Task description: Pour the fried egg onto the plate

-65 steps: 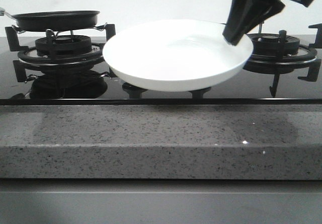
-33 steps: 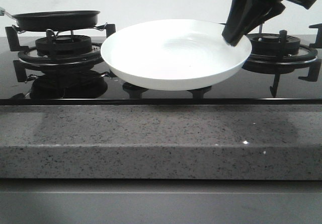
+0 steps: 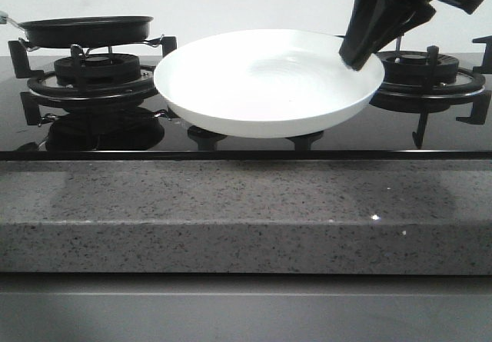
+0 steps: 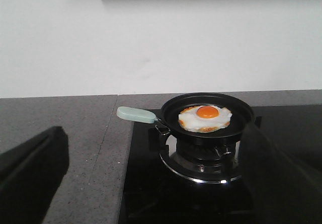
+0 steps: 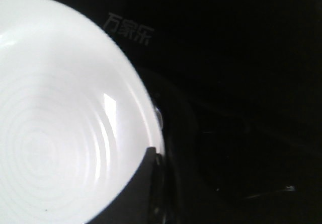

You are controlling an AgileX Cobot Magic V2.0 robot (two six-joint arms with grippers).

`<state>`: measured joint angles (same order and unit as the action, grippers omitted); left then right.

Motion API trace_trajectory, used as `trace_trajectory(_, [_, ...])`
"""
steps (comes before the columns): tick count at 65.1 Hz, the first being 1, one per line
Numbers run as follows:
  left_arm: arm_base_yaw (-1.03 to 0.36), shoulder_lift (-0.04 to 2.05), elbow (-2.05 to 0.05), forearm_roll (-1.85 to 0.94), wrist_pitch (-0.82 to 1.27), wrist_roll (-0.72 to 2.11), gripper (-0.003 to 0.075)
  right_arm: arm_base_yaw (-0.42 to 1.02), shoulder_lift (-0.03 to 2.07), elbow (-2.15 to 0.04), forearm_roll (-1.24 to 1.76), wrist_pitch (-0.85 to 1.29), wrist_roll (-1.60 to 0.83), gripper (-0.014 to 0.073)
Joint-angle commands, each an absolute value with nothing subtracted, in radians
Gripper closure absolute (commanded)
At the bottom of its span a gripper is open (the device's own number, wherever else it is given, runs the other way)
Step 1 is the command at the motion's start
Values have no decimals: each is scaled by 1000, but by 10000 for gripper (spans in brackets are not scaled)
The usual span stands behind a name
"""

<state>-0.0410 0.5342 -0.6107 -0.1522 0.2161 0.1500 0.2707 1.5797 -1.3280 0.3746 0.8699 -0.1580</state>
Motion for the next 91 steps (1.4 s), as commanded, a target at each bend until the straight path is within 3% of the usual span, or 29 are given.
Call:
trace_trajectory(1, [-42, 547, -646, -213, 154, 143, 48, 272, 1529, -1351, 404, 831, -167, 661])
trace_trajectory(15, [-42, 638, -681, -504, 174, 143, 48, 272, 1529, -1351, 404, 831, -167, 661])
trace_trajectory(33, [-10, 967, -892, -665, 384, 145, 48, 272, 1529, -1351, 404, 831, -167, 661])
trace_trajectory(46, [78, 1229, -1102, -734, 597, 167, 48, 272, 1529, -1351, 404, 831, -167, 661])
trace_trajectory(63, [264, 1460, -1275, -1100, 802, 367, 48, 272, 1529, -1351, 404, 831, -167, 661])
trace_trajectory(91, [316, 1719, -1526, -1120, 896, 383, 48, 272, 1529, -1351, 404, 831, -167, 661])
